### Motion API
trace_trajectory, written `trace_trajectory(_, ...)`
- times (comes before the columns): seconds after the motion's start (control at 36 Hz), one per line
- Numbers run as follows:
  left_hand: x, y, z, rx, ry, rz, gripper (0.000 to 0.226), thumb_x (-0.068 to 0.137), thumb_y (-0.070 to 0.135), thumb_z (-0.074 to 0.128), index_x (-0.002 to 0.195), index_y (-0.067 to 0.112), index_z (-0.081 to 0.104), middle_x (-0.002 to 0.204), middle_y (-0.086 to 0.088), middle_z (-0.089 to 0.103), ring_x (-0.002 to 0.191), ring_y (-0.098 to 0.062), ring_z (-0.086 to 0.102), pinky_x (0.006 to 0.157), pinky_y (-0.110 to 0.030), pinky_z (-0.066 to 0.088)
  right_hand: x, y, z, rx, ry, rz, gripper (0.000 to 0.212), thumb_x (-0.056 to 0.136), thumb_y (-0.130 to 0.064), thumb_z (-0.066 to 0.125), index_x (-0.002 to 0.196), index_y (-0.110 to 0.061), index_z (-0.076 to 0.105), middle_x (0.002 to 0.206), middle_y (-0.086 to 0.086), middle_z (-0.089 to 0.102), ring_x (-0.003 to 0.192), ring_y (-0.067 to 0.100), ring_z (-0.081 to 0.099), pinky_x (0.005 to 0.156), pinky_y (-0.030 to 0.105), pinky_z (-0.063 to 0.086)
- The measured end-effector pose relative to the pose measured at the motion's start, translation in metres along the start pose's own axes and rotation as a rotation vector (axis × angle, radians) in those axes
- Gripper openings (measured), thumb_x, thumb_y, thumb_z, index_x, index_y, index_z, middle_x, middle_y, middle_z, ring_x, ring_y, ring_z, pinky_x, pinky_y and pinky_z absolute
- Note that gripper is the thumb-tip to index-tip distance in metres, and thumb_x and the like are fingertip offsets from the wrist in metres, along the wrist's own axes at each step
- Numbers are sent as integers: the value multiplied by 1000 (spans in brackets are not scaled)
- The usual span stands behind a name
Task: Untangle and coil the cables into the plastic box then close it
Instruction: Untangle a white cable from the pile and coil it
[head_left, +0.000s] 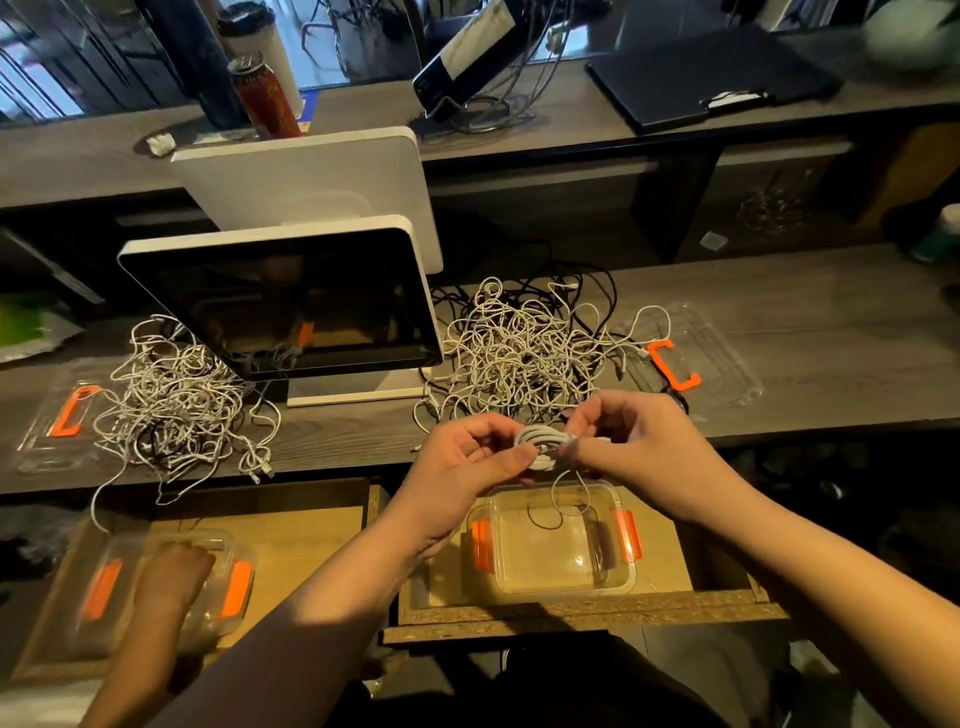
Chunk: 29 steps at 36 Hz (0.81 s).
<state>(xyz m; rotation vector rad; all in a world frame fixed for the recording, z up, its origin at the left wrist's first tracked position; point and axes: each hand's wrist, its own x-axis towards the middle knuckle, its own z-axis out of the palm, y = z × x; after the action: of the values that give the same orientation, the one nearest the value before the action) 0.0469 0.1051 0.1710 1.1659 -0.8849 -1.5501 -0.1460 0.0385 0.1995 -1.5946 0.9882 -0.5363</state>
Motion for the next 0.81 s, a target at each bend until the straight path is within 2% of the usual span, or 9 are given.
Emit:
trace_trajectory(0.06,-1,1,2,-14,0,-2,17,77,8,71,93,5,69,88,-7,74,79,-14,70,71,-22,57,-3,0,-1,-9,16,-3,12,72,-19,76,80,-12,71,81,13,70,72,19,63,75,55,54)
trace_trajectory(0.14,-2,-1,4,-104,-9,-31,13,81,2,74,93,2,69,90,-12,73,81,-17,70,71,-23,57,-5,-1,-3,8,4,-21,8,75,-12,76,83,-10,73,84,13,72,75,21,66,76,53,55)
trace_trajectory(0.25,-3,-7,9,-338,-21,-108,15,77,-2,61,87,1,73,91,-17,72,80,-19,70,67,-25,57,-5,-4,-4,7,-56,-21,7,79,-9,74,86,-10,74,85,13,73,74,21,66,75,50,56)
trace_trajectory(0.33,-5,-9,10,-380,-36,-128,15,78,-2,61,89,-1,71,94,-18,71,82,-20,69,67,-25,57,-6,-6,-6,15,-92,-28,8,82,-4,72,87,-8,74,85,14,72,74,19,64,73,44,56)
trace_trajectory(0.42,-5,-8,10,-337,-84,-119,18,76,6,79,91,-1,74,94,-18,72,84,-20,68,68,-25,57,-8,-6,-8,58,-129,-28,11,84,2,68,87,-7,74,85,12,73,73,16,65,68,29,54)
trace_trajectory(0.47,-5,-7,10,-308,-134,-107,36,65,24,94,89,4,77,92,-15,73,83,-18,69,69,-25,57,-9,-6,-8,109,-147,-13,15,85,5,65,86,-7,73,83,10,73,70,13,66,65,25,55)
trace_trajectory(0.53,-5,-6,10,-296,-147,-106,42,57,31,97,87,7,79,91,-13,74,83,-17,70,69,-24,57,-9,-6,-8,150,-153,3,16,85,7,62,86,-4,73,79,8,73,67,10,65,63,22,54)
trace_trajectory(0.75,-3,-18,10,-414,-83,-173,50,44,27,102,83,5,79,88,-15,73,76,-19,71,63,-24,60,-8,2,1,218,-124,17,19,87,10,62,85,-5,74,75,4,71,67,9,62,61,20,53)
trace_trajectory(0.81,-1,-21,10,-448,-28,-219,43,51,24,100,83,5,79,86,-16,69,70,-18,69,59,-24,59,-8,7,5,232,-113,30,19,87,9,63,84,-7,75,72,2,71,65,9,62,60,22,53)
